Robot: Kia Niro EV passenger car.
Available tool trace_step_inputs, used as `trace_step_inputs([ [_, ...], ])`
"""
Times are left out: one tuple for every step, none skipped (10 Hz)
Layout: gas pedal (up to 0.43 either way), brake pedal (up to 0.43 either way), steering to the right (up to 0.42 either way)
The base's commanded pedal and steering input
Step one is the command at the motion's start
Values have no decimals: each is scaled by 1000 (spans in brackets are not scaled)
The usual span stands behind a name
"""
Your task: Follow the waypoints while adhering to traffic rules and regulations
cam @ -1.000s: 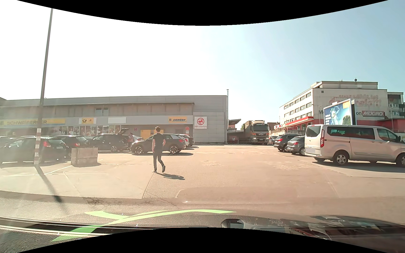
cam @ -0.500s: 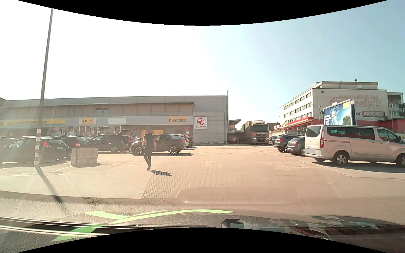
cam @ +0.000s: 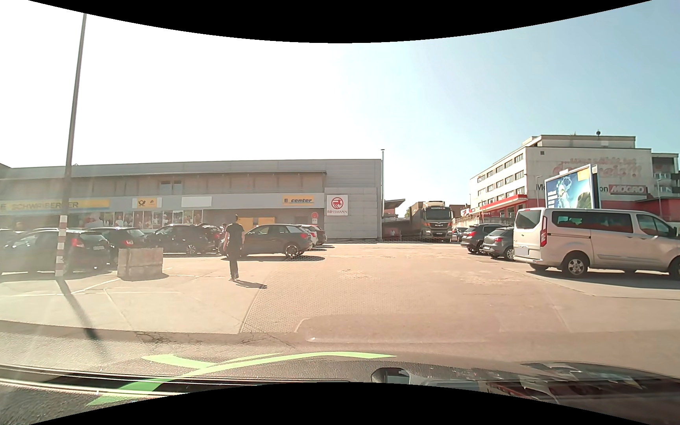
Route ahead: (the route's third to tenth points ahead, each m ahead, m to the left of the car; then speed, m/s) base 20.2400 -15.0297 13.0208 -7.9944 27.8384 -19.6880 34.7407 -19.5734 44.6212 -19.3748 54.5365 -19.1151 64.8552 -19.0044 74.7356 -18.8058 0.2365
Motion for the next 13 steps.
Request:
trace_step_inputs([
  [240,0,-51],
  [240,0,-51],
  [240,0,-51],
  [240,0,-51],
  [228,0,-51],
  [209,0,-52],
  [209,0,-53],
  [138,0,-54],
  [59,0,-54],
  [39,0,-56],
  [39,0,-59],
  [39,0,-65],
  [39,0,-71],
])
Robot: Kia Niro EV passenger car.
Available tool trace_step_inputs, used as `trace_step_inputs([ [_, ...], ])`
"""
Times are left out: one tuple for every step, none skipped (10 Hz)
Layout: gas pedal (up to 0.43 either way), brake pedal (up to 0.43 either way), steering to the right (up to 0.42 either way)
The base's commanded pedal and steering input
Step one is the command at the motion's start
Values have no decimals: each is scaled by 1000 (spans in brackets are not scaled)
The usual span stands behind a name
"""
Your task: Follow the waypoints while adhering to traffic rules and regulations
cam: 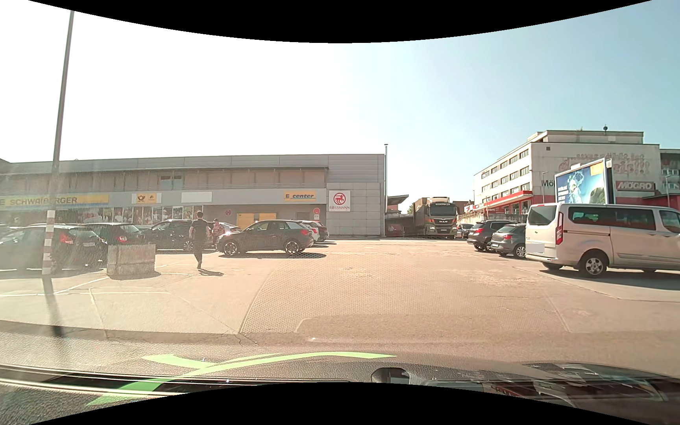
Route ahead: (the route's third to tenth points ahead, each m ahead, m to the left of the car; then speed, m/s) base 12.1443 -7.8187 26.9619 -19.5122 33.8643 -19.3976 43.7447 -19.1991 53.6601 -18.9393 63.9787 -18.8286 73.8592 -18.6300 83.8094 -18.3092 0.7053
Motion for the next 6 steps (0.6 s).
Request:
trace_step_inputs([
  [39,0,-77],
  [39,0,-82],
  [28,0,-84],
  [20,0,-89],
  [20,0,-99],
  [20,0,-109],
])
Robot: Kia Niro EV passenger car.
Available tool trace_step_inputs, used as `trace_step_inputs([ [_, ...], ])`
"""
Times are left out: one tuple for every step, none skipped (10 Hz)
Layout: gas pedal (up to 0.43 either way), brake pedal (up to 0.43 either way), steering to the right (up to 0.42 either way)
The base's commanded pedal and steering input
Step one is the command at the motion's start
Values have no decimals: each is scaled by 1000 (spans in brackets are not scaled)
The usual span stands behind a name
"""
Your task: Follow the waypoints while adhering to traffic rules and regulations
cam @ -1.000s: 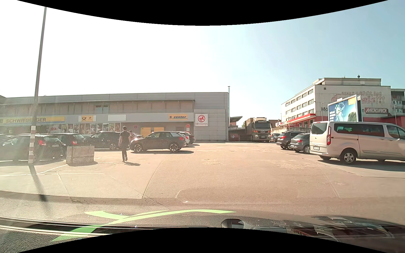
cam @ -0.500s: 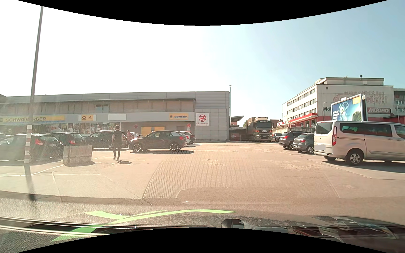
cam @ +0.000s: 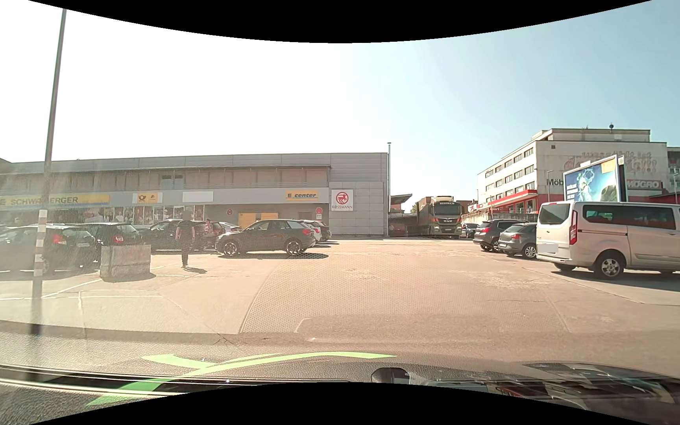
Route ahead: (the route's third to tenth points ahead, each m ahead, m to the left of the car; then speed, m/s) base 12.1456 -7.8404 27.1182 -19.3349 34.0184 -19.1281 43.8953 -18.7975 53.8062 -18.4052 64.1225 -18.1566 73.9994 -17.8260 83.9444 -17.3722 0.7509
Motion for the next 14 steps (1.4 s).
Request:
trace_step_inputs([
  [20,0,-126],
  [20,0,-151],
  [20,0,-178],
  [20,0,-203],
  [20,0,-235],
  [28,0,-273],
  [28,0,-305],
  [28,0,-333],
  [28,0,-362],
  [28,0,-380],
  [28,0,-378],
  [28,0,-363],
  [28,0,-347],
  [28,0,-317],
])
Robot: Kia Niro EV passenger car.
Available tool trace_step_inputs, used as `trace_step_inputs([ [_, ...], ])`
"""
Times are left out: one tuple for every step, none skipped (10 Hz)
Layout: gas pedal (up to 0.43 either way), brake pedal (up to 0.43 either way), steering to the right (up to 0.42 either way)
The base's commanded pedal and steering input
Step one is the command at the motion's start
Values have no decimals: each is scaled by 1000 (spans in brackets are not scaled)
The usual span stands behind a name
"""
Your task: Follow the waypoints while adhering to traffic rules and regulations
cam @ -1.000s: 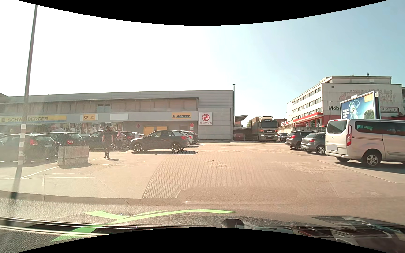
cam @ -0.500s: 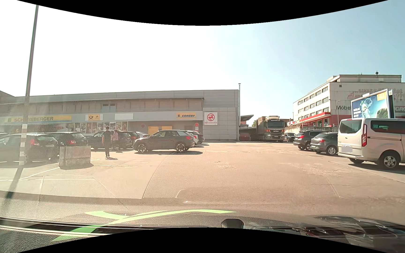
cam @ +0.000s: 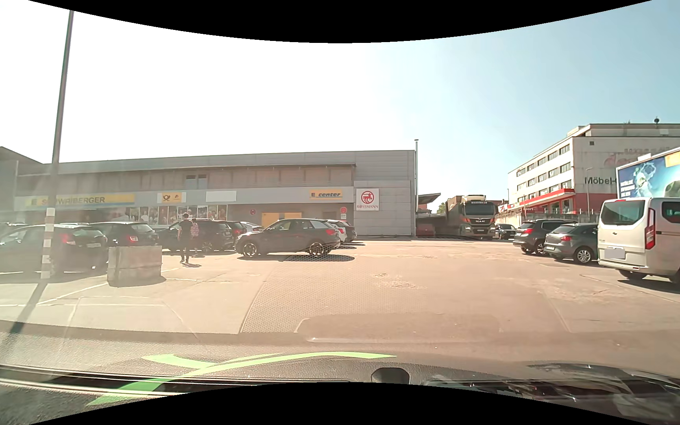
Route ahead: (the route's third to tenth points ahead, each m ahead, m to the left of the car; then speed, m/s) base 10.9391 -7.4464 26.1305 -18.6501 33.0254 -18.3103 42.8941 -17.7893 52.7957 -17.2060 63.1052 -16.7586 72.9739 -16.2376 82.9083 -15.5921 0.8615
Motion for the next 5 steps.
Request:
trace_step_inputs([
  [28,0,-275],
  [28,0,-213],
  [28,0,-145],
  [28,0,-96],
  [28,0,-49],
])
